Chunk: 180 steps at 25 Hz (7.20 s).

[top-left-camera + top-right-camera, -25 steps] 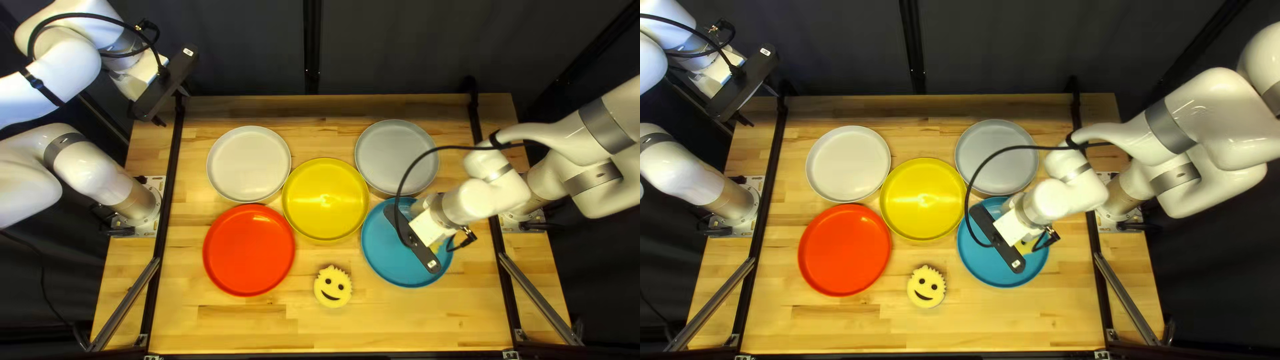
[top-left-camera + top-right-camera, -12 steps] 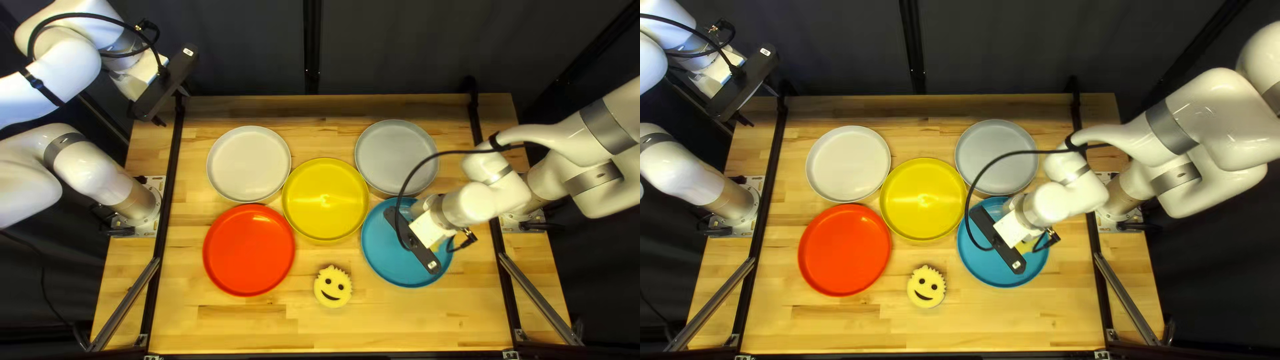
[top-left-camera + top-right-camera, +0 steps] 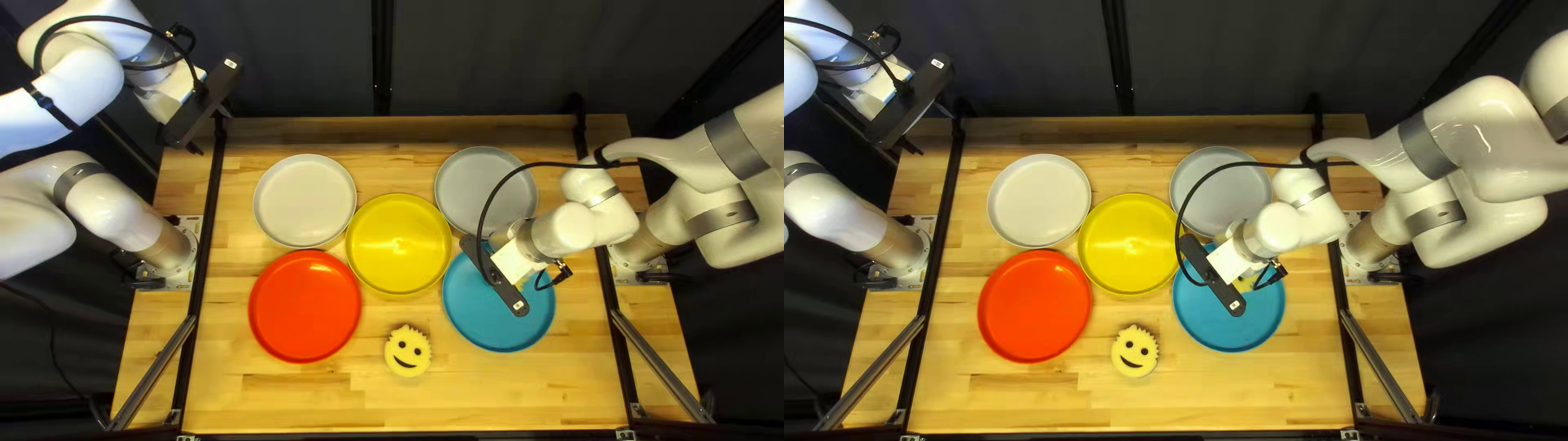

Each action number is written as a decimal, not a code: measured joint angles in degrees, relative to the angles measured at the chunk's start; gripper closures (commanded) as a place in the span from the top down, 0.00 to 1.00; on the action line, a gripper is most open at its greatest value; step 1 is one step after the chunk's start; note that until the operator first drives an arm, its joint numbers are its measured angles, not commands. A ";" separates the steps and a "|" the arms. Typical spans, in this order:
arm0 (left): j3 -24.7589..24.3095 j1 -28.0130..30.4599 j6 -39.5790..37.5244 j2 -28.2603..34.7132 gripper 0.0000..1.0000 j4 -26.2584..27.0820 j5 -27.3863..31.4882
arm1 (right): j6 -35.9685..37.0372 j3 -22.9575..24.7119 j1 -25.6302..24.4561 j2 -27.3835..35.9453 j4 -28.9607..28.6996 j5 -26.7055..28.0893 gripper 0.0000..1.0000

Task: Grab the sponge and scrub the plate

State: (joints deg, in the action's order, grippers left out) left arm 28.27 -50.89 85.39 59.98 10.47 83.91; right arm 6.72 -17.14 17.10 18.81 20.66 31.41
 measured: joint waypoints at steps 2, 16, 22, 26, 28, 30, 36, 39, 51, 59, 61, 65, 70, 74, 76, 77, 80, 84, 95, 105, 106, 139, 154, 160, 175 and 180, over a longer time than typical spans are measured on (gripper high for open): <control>0.00 0.00 0.00 0.00 1.00 0.00 0.00 | -1.55 0.27 2.19 0.65 -0.01 0.93 0.00; 0.00 0.00 0.00 0.00 1.00 0.00 0.00 | -0.88 -2.30 3.95 -1.49 -1.86 2.34 0.00; 0.00 0.00 0.00 0.00 1.00 0.00 0.00 | 3.03 -4.06 -1.75 -4.13 -3.09 -0.34 0.00; 0.00 0.00 0.00 0.00 1.00 0.00 0.00 | 6.53 -3.36 -6.45 -4.10 -3.80 -2.40 0.00; 0.00 0.00 0.00 0.00 1.00 0.00 0.00 | 8.05 -2.62 -8.30 -4.06 -4.39 -3.77 0.00; 0.00 0.00 0.00 0.00 1.00 0.00 0.00 | 8.66 -1.94 -9.13 -3.99 -4.90 -4.71 0.00; 0.00 0.00 0.00 0.00 1.00 0.00 0.00 | 4.50 -0.65 -5.15 -3.73 -5.27 -5.13 0.00; 0.00 0.00 0.00 0.00 1.00 0.00 0.00 | 0.53 -1.07 -0.51 -3.99 -5.54 -3.71 0.00; 0.00 0.00 0.00 0.00 1.00 0.00 0.00 | -1.12 -8.69 3.09 -11.92 -10.58 -1.19 0.00; 0.00 0.00 0.00 0.00 1.00 0.00 0.00 | 6.69 -7.65 -6.09 -10.62 -14.94 -2.40 0.00; 0.00 0.00 0.00 0.00 1.00 0.00 0.00 | 9.28 -7.41 -8.88 -10.29 -16.15 -2.42 0.00; 0.00 0.00 0.00 0.00 1.00 0.00 0.00 | 11.56 -7.18 -11.27 -9.74 -18.15 -2.07 0.00; 0.00 0.00 0.00 0.00 1.00 0.00 0.00 | 6.65 -8.87 -6.92 -11.27 -17.07 -1.74 0.00; 0.00 0.00 0.00 0.00 1.00 0.00 0.00 | 3.50 -12.31 -3.60 -14.72 -15.59 -1.52 0.00; 0.00 0.00 0.00 0.00 1.00 0.00 0.00 | 2.99 -14.48 -2.55 -17.12 -15.39 -1.69 0.00; 0.00 0.00 0.00 0.00 1.00 0.00 0.00 | 3.06 -15.35 -2.29 -18.09 -15.46 -1.81 0.00; 0.00 0.00 0.00 0.00 1.00 0.00 0.00 | 4.89 -16.39 -3.24 -19.29 -16.52 -2.18 0.00; 0.00 0.00 0.00 0.00 1.00 0.00 0.00 | 8.72 -15.11 -6.57 -18.21 -19.13 -2.73 0.00; 0.00 0.00 0.00 0.00 1.00 0.00 0.00 | 11.18 -9.07 -10.44 -11.34 -22.32 -2.16 0.00; 0.00 0.00 0.00 0.00 1.00 0.00 0.00 | 1.40 -13.28 -1.37 -15.09 -18.17 -1.99 0.00; 0.00 0.00 0.00 0.00 1.00 0.00 0.00 | 0.79 -13.69 -0.72 -15.57 -17.86 -2.14 0.00; 0.00 0.00 0.00 0.00 1.00 0.00 0.00 | 22.44 -19.40 -19.01 -11.79 -28.56 5.28 0.00; 0.00 0.00 0.00 0.00 1.00 0.00 0.00 | 25.56 -36.85 -22.42 -29.83 -30.75 2.51 0.00; 0.00 0.00 0.00 0.00 1.00 0.00 0.00 | 25.36 -37.15 -22.58 -30.94 -29.20 0.25 0.00; 0.00 0.00 0.00 0.00 1.00 0.00 0.00 | 27.70 -38.16 -23.80 -32.22 -30.11 0.13 0.00; 0.00 0.00 0.00 0.00 1.00 0.00 0.00 | 27.82 -41.30 -22.89 -36.07 -29.13 0.25 0.00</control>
State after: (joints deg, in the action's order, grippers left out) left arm 28.27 -50.89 85.39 59.98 10.47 83.91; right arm 34.54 -58.44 -5.79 -17.27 -8.48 31.65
